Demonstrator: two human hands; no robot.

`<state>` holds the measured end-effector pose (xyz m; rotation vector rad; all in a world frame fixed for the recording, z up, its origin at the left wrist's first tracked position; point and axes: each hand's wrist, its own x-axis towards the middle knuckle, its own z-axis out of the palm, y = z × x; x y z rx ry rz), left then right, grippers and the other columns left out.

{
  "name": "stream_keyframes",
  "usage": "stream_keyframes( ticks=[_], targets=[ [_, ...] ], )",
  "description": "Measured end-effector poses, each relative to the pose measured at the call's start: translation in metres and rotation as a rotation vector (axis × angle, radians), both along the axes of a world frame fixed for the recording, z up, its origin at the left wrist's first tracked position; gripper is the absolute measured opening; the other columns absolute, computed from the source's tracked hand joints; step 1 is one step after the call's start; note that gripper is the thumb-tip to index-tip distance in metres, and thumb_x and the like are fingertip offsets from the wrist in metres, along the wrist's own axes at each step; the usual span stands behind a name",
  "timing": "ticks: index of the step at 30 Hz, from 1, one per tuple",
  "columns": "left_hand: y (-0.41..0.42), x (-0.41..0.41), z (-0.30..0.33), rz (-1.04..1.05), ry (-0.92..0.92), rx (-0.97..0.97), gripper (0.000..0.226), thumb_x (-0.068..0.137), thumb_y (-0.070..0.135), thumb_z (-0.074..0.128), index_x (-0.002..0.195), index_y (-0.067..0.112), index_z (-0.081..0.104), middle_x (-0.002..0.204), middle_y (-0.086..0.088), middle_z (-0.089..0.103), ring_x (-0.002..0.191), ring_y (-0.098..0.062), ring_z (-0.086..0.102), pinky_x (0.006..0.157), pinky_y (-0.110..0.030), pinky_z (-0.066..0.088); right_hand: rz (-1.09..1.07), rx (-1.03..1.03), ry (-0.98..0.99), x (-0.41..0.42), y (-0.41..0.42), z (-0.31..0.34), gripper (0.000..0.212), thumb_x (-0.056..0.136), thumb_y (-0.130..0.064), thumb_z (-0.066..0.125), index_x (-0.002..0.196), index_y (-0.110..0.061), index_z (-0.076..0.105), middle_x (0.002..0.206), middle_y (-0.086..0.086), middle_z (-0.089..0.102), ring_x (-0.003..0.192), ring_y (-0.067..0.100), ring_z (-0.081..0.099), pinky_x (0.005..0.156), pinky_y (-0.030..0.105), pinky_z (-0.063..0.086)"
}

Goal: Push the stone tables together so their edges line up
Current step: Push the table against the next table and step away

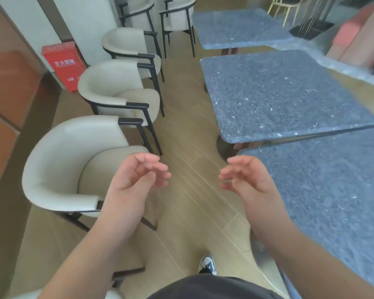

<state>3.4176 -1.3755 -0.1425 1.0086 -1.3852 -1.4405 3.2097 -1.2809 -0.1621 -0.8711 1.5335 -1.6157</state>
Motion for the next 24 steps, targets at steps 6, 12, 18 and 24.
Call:
stream_keyframes(
  ticks=[6,12,18,24],
  targets=[
    [-0.065,-0.073,-0.015,-0.120,-0.021,0.034,0.038,0.098,-0.019,0.037,0.106,0.008,0.063,0.089,-0.002,0.074,0.086,-0.022,0.073,0.080,-0.033,0.061,-0.048,0.005,-0.038,-0.052,-0.052,-0.005,0.046,0.089,0.023,0.039,0.112,-0.011,0.059,0.091,0.000,0.068,0.093,0.019,0.066,0.087,0.036,0.059],
    [-0.148,-0.131,-0.038,-0.273,-0.001,0.081,0.039,0.098,-0.016,0.039,0.107,0.011,0.065,0.094,-0.006,0.074,0.090,-0.024,0.073,0.078,-0.031,0.060,-0.200,0.083,-0.042,-0.094,-0.085,-0.021,0.047,0.088,0.021,0.039,0.111,-0.014,0.060,0.096,0.002,0.068,0.097,0.024,0.066,0.089,0.039,0.057],
    [-0.241,-0.195,-0.061,-0.493,0.014,0.121,0.032,0.087,0.003,0.047,0.104,0.018,0.069,0.097,-0.006,0.074,0.093,-0.026,0.074,0.079,-0.031,0.061,-0.444,0.105,-0.041,-0.125,-0.141,-0.033,0.038,0.081,0.001,0.044,0.110,-0.018,0.061,0.096,0.001,0.068,0.096,0.022,0.067,0.089,0.038,0.056],
    [-0.346,-0.249,-0.068,-0.722,-0.062,0.203,0.030,0.086,0.003,0.047,0.103,0.017,0.069,0.094,-0.004,0.074,0.091,-0.026,0.074,0.078,-0.030,0.060,-0.777,0.120,-0.084,-0.133,-0.199,-0.037,0.043,0.081,0.009,0.040,0.105,-0.020,0.061,0.093,0.000,0.068,0.094,0.019,0.066,0.090,0.037,0.056]
  ],
)
